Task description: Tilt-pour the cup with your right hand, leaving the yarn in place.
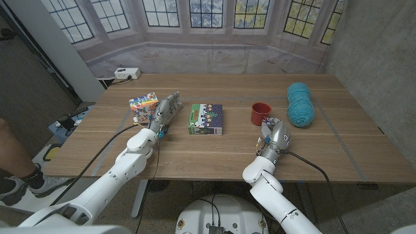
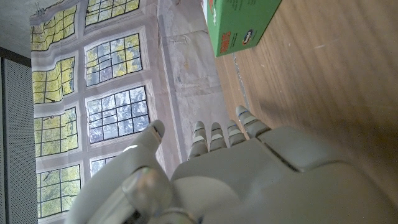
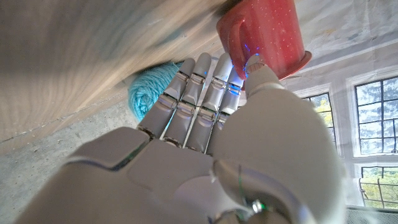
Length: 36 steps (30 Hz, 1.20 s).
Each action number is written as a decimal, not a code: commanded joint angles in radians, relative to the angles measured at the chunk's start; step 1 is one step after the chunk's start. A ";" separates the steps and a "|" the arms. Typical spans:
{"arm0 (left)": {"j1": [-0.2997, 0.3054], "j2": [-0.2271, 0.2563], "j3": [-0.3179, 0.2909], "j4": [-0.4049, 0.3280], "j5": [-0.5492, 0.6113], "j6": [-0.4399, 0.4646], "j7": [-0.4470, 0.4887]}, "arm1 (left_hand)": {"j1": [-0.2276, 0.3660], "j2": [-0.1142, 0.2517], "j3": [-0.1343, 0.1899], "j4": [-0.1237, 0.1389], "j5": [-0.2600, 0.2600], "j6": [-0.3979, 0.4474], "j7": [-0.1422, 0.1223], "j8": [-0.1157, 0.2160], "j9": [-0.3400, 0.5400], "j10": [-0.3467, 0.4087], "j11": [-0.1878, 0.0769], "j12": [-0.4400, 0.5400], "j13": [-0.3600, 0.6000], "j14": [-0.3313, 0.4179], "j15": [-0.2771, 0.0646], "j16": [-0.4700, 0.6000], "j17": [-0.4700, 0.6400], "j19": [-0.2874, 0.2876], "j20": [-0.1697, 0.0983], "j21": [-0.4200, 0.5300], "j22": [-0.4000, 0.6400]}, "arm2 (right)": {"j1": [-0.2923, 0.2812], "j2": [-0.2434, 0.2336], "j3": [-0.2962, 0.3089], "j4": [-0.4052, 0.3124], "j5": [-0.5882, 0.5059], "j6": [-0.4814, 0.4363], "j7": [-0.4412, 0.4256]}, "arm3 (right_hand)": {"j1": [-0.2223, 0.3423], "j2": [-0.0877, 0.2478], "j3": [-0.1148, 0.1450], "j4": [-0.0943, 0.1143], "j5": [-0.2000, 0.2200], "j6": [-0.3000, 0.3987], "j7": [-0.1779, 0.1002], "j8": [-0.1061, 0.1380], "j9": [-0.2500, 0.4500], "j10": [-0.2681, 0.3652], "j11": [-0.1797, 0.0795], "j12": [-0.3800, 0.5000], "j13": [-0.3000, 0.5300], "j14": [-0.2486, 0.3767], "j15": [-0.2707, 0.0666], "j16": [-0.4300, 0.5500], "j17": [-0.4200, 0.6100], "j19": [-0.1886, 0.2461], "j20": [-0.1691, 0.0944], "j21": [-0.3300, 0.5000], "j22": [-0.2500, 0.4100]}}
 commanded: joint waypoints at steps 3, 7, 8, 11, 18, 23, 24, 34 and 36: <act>-0.001 -0.006 0.000 0.008 0.000 -0.009 0.002 | 0.009 -0.001 0.001 -0.003 0.004 0.005 0.002 -0.001 0.003 0.003 0.003 0.002 0.002 0.003 0.003 0.004 0.003 0.011 0.001 0.000 0.002 | 0.001 -0.008 0.000 -0.014 -0.006 0.008 0.000 | 0.004 0.016 -0.001 0.001 -0.003 0.013 -0.002 0.007 0.003 0.007 -0.002 0.002 -0.001 0.013 -0.115 0.008 0.004 0.008 -0.062 0.008 0.006; -0.001 -0.007 0.000 0.009 0.002 -0.011 0.004 | 0.009 -0.001 0.001 -0.003 0.004 0.005 0.002 -0.001 0.003 0.004 0.000 0.003 0.002 0.003 0.003 0.004 0.003 0.011 0.001 0.000 0.002 | -0.001 -0.010 0.001 -0.022 -0.006 0.012 0.000 | 0.005 0.018 -0.002 0.002 -0.005 0.015 -0.001 0.007 0.003 0.009 -0.003 0.001 -0.002 0.012 -0.114 0.007 0.003 0.009 -0.062 0.008 0.006; -0.001 -0.008 0.000 0.008 0.002 -0.012 0.005 | 0.009 -0.001 0.001 -0.003 0.004 0.005 0.003 -0.001 0.003 0.003 0.002 0.002 0.002 0.003 0.003 0.004 0.003 0.011 0.001 0.000 0.002 | -0.002 -0.010 0.002 -0.025 -0.008 0.013 0.000 | 0.004 0.018 -0.002 0.003 -0.005 0.016 -0.001 0.007 0.003 0.009 -0.003 0.000 -0.003 0.013 -0.113 0.007 0.004 0.009 -0.061 0.008 0.006; -0.001 -0.007 0.001 0.006 0.005 -0.011 0.007 | 0.009 -0.001 0.001 -0.003 0.004 0.005 0.002 -0.002 0.003 0.004 0.005 0.003 0.002 0.003 0.003 0.004 0.003 0.011 0.001 0.000 0.002 | -0.005 -0.017 0.001 -0.039 -0.008 0.016 0.000 | 0.004 0.018 -0.003 0.003 -0.006 0.017 -0.001 0.008 0.003 0.010 -0.001 0.000 -0.003 0.013 -0.113 0.007 0.004 0.009 -0.062 0.008 0.006; 0.005 -0.005 0.000 -0.008 0.011 -0.011 0.020 | 0.009 -0.001 0.000 -0.002 0.004 0.005 0.002 -0.002 0.003 0.003 0.002 0.002 0.002 0.002 0.003 0.004 0.003 0.011 0.001 0.000 0.002 | -0.008 -0.062 -0.017 -0.088 0.006 0.003 0.000 | 0.010 0.020 -0.004 0.001 -0.008 0.023 -0.002 0.009 0.003 0.018 -0.002 0.001 -0.006 0.018 -0.116 0.008 0.004 0.011 -0.061 0.008 0.006; 0.014 -0.003 -0.002 -0.021 0.013 -0.011 0.032 | 0.009 -0.001 0.000 -0.002 0.004 0.005 0.002 -0.002 0.003 0.003 0.003 0.002 0.002 0.003 0.003 0.004 0.003 0.011 0.002 0.000 0.002 | -0.012 -0.103 -0.028 -0.133 0.023 -0.022 0.004 | 0.011 0.020 -0.005 0.001 -0.009 0.026 -0.001 0.010 0.003 0.018 -0.001 0.001 -0.007 0.018 -0.115 0.007 0.004 0.012 -0.061 0.008 0.006; 0.016 -0.002 -0.002 -0.024 0.014 -0.011 0.034 | 0.009 -0.001 0.000 -0.002 0.004 0.004 0.002 -0.002 0.003 0.003 0.003 0.002 0.002 0.003 0.003 0.004 0.003 0.011 0.002 0.000 0.002 | -0.013 -0.111 -0.029 -0.142 0.027 -0.027 0.007 | 0.012 0.020 -0.005 0.000 -0.009 0.024 -0.001 0.009 0.003 0.018 -0.001 0.001 -0.006 0.018 -0.116 0.006 0.003 0.013 -0.061 0.009 0.006; 0.029 0.009 -0.010 -0.048 0.024 -0.015 0.057 | 0.010 -0.001 0.000 -0.002 0.004 0.004 0.001 -0.002 0.003 0.004 0.004 0.002 0.002 0.002 0.003 0.004 0.003 0.011 0.002 0.000 0.002 | -0.022 -0.177 -0.046 -0.210 0.041 -0.063 0.030 | 0.014 0.018 -0.008 0.000 -0.010 0.024 -0.002 0.008 0.003 0.017 -0.001 -0.001 -0.008 0.019 -0.114 0.004 0.001 0.014 -0.060 0.009 0.006; 0.030 0.011 -0.011 -0.051 0.026 -0.015 0.059 | 0.010 -0.001 0.000 -0.002 0.004 0.004 0.002 -0.002 0.003 0.003 0.003 0.002 0.002 0.003 0.003 0.004 0.003 0.011 0.002 0.000 0.002 | -0.024 -0.188 -0.048 -0.221 0.043 -0.068 0.036 | 0.014 0.018 -0.009 0.000 -0.011 0.023 0.000 0.007 0.003 0.018 -0.001 -0.001 -0.009 0.021 -0.114 0.004 0.001 0.014 -0.060 0.009 0.006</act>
